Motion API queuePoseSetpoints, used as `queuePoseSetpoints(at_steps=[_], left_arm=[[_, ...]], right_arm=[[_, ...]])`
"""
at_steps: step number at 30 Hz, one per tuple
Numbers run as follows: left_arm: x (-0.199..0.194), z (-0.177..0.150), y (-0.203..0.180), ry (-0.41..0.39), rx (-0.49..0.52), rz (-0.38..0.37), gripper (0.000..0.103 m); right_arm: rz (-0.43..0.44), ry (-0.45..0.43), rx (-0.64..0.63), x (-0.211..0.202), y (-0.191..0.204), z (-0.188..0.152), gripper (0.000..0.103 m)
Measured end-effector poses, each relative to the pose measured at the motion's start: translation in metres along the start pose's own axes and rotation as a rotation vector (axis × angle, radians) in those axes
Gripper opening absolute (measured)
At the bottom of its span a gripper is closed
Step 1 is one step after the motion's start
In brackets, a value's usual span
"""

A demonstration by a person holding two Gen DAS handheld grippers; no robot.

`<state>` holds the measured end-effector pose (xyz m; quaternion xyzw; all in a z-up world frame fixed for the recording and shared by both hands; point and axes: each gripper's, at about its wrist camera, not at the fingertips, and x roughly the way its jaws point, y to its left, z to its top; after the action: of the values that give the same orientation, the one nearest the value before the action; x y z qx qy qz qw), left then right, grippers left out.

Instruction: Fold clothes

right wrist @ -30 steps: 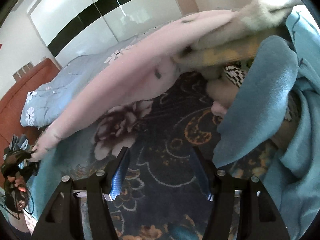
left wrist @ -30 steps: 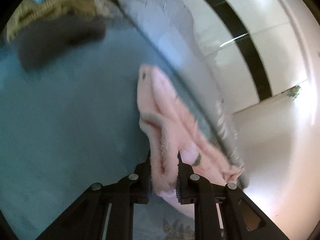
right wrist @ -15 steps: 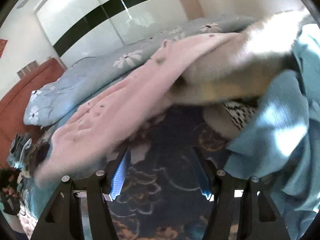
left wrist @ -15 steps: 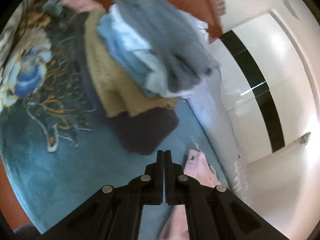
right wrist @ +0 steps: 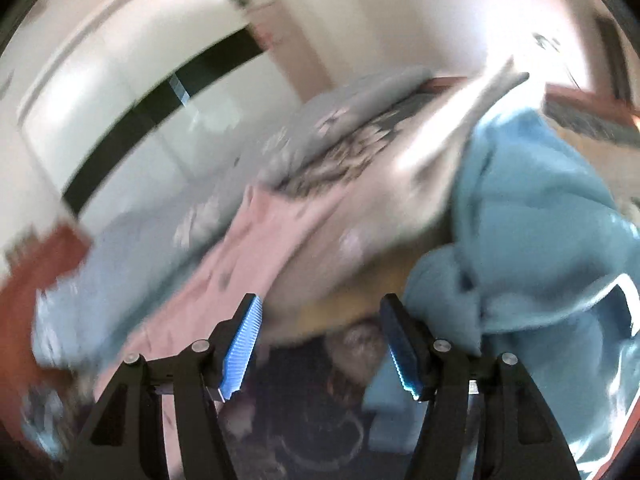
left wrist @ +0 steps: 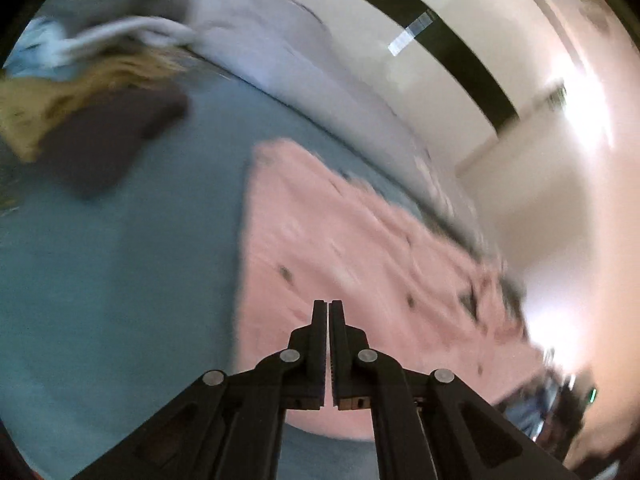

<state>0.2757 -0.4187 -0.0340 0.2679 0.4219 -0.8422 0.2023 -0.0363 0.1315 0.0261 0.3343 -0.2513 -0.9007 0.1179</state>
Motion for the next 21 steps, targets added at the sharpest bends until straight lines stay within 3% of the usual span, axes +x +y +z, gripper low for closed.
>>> queuePoseSetpoints(at_steps=[3, 6, 7, 8, 9, 10, 14, 21], left_arm=[[0.029, -0.013, -0.028, 0.088, 0.042, -0.012, 0.015], [0.039, -0.019, -0.04, 0.116, 0.069, 0.004, 0.022], [0.042, -0.022, -0.045, 0.123, 0.08, 0.011, 0.023], [0.045, -0.023, -0.046, 0.133, 0.08, 0.013, 0.024], [0.048, -0.025, -0.047, 0.144, 0.079, 0.016, 0.024], [0.051, -0.027, -0.048, 0.154, 0.079, 0.018, 0.024], [0.055, -0.029, -0.046, 0.176, 0.047, 0.04, 0.025], [0.066, -0.03, -0.054, 0.176, 0.057, 0.08, 0.027]], right_arm=[[0.038, -0.022, 0.161, 0.011, -0.021, 0.013, 0.063], [0.069, -0.047, 0.297, 0.02, -0.039, 0.024, 0.063], [0.071, -0.056, 0.32, 0.022, -0.042, 0.027, 0.054], [0.061, -0.053, 0.323, 0.024, -0.044, 0.031, 0.044], [0.049, -0.048, 0.322, 0.025, -0.047, 0.035, 0.026], [0.06, -0.045, 0.32, 0.025, -0.049, 0.038, 0.021], [0.126, -0.067, 0.32, 0.011, -0.07, 0.07, 0.017], [0.077, -0.242, 0.161, -0.054, -0.075, 0.156, 0.016]])
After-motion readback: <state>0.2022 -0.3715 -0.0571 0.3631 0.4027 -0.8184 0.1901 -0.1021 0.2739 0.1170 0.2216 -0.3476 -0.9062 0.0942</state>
